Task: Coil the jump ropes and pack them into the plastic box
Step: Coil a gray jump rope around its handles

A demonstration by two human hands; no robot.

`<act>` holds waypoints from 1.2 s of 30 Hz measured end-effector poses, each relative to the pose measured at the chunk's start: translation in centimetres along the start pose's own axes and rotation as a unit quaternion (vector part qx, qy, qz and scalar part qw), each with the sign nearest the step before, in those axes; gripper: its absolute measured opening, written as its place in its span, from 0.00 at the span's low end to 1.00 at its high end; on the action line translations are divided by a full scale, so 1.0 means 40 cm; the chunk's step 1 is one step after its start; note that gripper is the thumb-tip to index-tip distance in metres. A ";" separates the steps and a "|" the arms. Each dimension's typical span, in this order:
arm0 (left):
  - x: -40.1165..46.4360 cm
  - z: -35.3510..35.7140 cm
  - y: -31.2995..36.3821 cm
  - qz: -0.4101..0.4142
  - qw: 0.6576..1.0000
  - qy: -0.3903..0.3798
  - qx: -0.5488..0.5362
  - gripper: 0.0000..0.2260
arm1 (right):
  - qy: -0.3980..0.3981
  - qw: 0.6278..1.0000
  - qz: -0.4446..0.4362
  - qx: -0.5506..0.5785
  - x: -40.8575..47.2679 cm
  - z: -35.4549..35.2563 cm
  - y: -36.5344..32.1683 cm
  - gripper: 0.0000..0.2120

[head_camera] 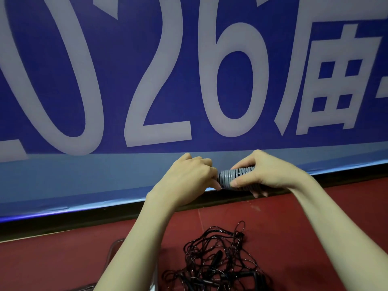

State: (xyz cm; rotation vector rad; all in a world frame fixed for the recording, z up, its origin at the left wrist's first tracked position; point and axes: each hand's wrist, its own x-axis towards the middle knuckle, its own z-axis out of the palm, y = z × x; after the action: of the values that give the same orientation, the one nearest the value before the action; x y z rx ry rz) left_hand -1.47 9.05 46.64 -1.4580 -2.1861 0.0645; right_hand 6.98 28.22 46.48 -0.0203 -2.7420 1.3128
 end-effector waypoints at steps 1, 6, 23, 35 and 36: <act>0.000 -0.003 -0.003 -0.002 1.000 0.010 -0.010 0.13 | -0.023 1.000 0.003 0.004 -0.004 -0.003 -0.003 0.09; -0.017 -0.014 -0.020 -0.012 0.981 0.051 -0.188 0.15 | -0.113 0.992 0.010 0.055 -0.032 -0.026 -0.009 0.12; -0.015 0.092 0.017 -0.176 0.690 0.065 -0.699 0.13 | -0.193 0.946 -0.075 0.248 0.001 0.021 0.015 0.18; 0.027 0.117 0.012 -0.280 0.673 0.206 -0.653 0.09 | 0.060 0.919 -0.098 0.376 0.054 0.023 0.055 0.12; 0.031 0.112 0.017 -0.288 0.682 0.222 -0.634 0.08 | 0.075 0.919 -0.094 0.375 0.059 0.026 0.056 0.14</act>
State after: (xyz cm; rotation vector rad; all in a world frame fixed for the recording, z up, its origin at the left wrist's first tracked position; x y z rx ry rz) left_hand -3.21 11.46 43.00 -0.9342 -2.0566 -2.1306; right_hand 4.46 28.94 44.29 0.1875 -1.8972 2.0857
